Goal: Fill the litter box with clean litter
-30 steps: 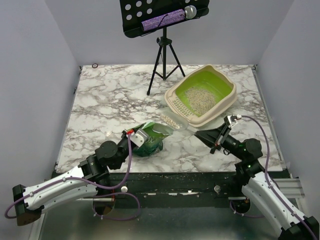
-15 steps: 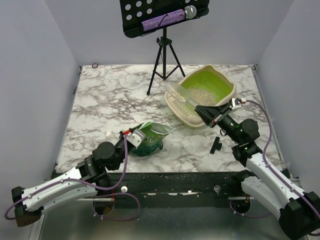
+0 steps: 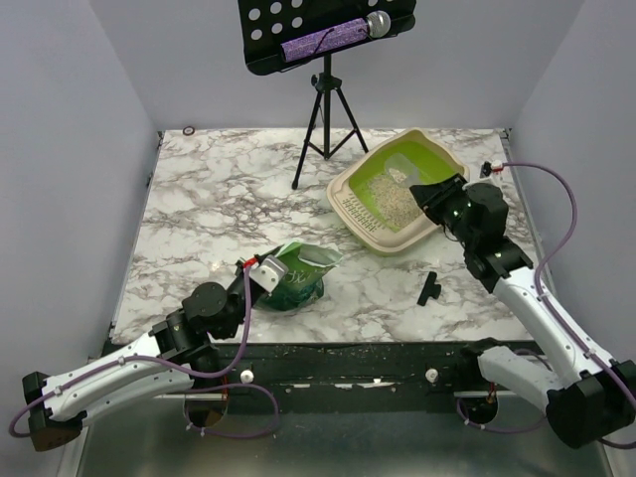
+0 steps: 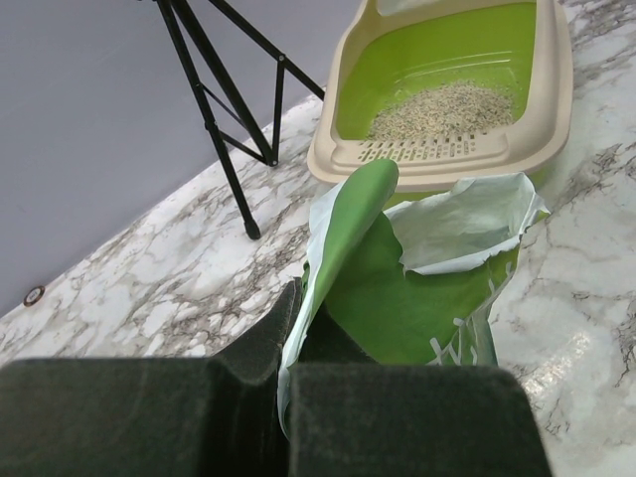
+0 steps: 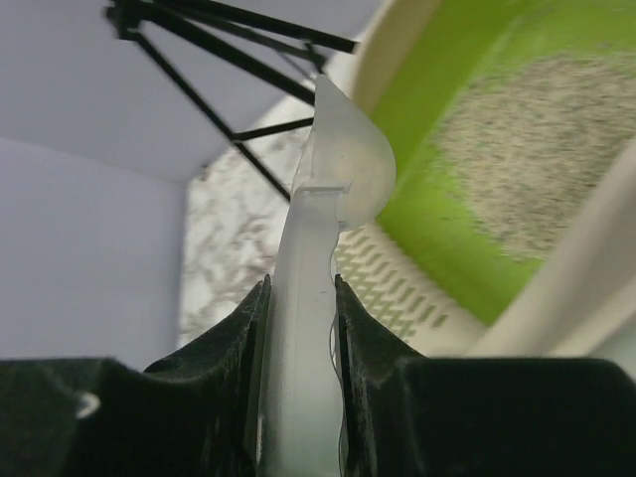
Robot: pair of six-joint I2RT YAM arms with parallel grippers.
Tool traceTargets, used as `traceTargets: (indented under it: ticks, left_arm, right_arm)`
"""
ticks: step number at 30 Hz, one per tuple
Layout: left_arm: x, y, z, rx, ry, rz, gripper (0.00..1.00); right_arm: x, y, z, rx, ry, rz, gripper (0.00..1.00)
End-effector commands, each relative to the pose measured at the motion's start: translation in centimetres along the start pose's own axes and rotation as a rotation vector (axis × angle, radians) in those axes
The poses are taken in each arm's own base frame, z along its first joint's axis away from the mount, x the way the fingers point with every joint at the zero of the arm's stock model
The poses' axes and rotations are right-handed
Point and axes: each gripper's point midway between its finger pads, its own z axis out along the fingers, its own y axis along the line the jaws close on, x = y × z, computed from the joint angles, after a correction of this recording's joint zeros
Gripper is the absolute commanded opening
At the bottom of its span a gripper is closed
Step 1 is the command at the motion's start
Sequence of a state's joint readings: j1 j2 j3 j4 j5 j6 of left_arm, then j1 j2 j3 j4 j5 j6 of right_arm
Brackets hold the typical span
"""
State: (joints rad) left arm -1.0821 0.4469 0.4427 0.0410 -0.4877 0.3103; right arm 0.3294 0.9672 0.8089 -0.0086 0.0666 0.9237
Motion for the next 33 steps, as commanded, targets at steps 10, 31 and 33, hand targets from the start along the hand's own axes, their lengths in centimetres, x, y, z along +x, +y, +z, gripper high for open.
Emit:
traceTargets:
  ticks: [10, 31, 33]
  left_arm:
    - [-2.6, 2.0, -0.3, -0.076, -0.059, -0.057, 0.0]
    - [-1.7, 1.2, 0.3, -0.057, -0.027, -0.026, 0.0]
    - [-1.6, 1.1, 0.4, -0.052, -0.025, -0.024, 0.0]
  right_arm:
    - [0.7, -7.7, 3.8, 0.384, 0.224, -0.494, 0.0]
    - [-0.2, 1.0, 0.5, 0.229, 0.427, -0.753, 0.0]
    - [0.5, 3.4, -1.5, 0.125, 0.442, -0.759, 0.01]
